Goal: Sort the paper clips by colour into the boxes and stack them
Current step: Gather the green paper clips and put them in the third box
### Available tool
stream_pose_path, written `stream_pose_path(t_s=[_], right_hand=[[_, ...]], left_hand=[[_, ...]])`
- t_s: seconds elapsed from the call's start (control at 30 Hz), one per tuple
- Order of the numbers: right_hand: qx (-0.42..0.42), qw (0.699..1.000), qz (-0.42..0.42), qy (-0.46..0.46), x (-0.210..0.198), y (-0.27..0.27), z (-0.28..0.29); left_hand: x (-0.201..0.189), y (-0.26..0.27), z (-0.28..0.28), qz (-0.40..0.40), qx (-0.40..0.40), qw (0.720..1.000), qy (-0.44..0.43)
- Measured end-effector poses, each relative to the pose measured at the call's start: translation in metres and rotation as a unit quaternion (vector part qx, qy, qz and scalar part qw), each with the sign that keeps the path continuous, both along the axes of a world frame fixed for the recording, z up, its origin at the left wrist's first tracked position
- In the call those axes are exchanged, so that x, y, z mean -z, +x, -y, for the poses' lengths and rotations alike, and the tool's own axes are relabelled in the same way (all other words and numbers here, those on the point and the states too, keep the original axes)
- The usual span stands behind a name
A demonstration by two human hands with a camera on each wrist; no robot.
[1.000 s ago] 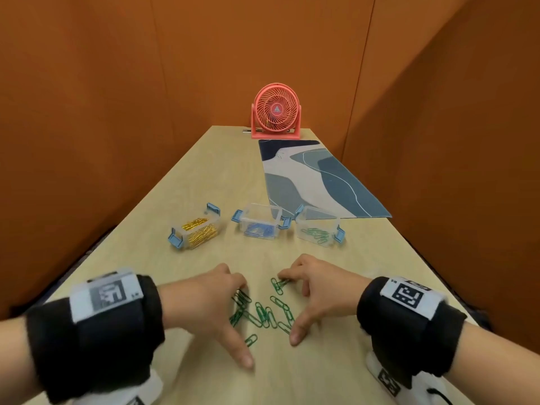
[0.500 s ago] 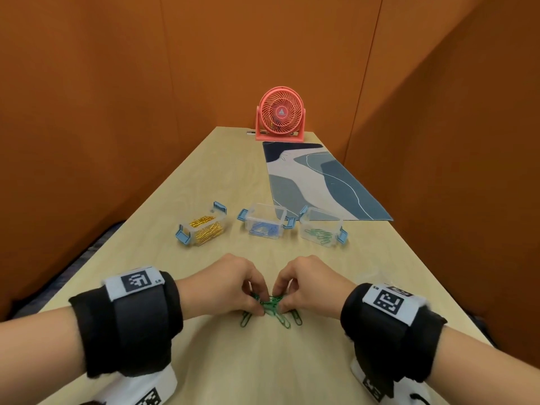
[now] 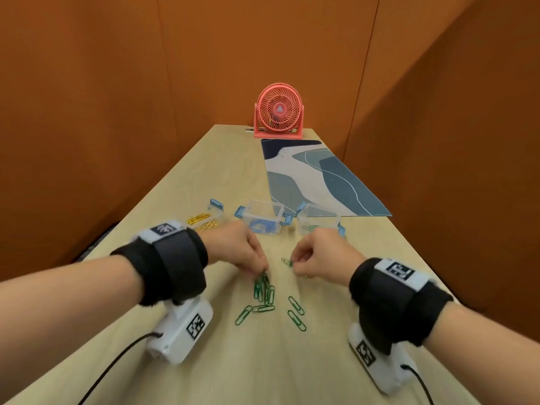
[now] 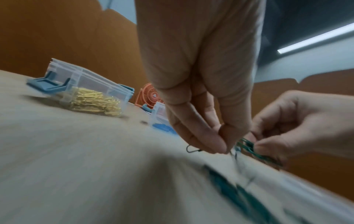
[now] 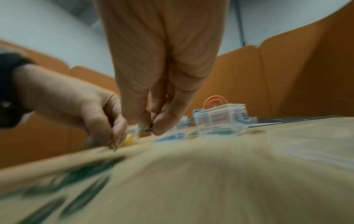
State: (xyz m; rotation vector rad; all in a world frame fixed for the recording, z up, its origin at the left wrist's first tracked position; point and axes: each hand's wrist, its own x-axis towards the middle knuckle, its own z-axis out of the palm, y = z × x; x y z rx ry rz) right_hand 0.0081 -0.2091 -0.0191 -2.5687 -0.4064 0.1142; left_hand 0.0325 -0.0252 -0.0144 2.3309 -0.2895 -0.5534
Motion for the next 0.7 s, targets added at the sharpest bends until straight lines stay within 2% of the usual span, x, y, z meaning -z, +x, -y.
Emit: stream_pose_path(t_s=[0.1,0.2,0.3,0.37,0.53,0.63,0.7], right_hand=[[0.068,0.993,0.009,0.093,-0.015,0.017,0.021],[0.125,0.977,0.051,0.163,-0.028,0.039,0.040],[0.169,0.960,0.097,0.202,-0.030,0.061,0.053],[0.174,0.959,0.096,0.202,-0.027,0.070,0.057],[0.143,0.981,0.070,0.107,-0.015,0.074,0.065],[0.138,0.979,0.076,0.132,-0.014,0.060,0.066],[0.078,0.989,0.012,0.123,-0.014,0.043,0.064]], left_hand=[[-0.020,0.015,0.010,-0.015,-0.032,0.997,-0.074],[-0.038,0.038,0.033,0.022,-0.050,0.990,-0.132],[-0.047,0.060,0.062,0.059,-0.055,0.980,-0.179],[-0.047,0.070,0.080,0.072,-0.052,0.978,-0.187],[-0.045,0.077,0.091,0.098,-0.002,0.991,-0.095],[-0.047,0.062,0.069,0.138,0.039,0.989,0.037],[-0.045,0.044,0.048,0.114,0.080,0.977,0.164]])
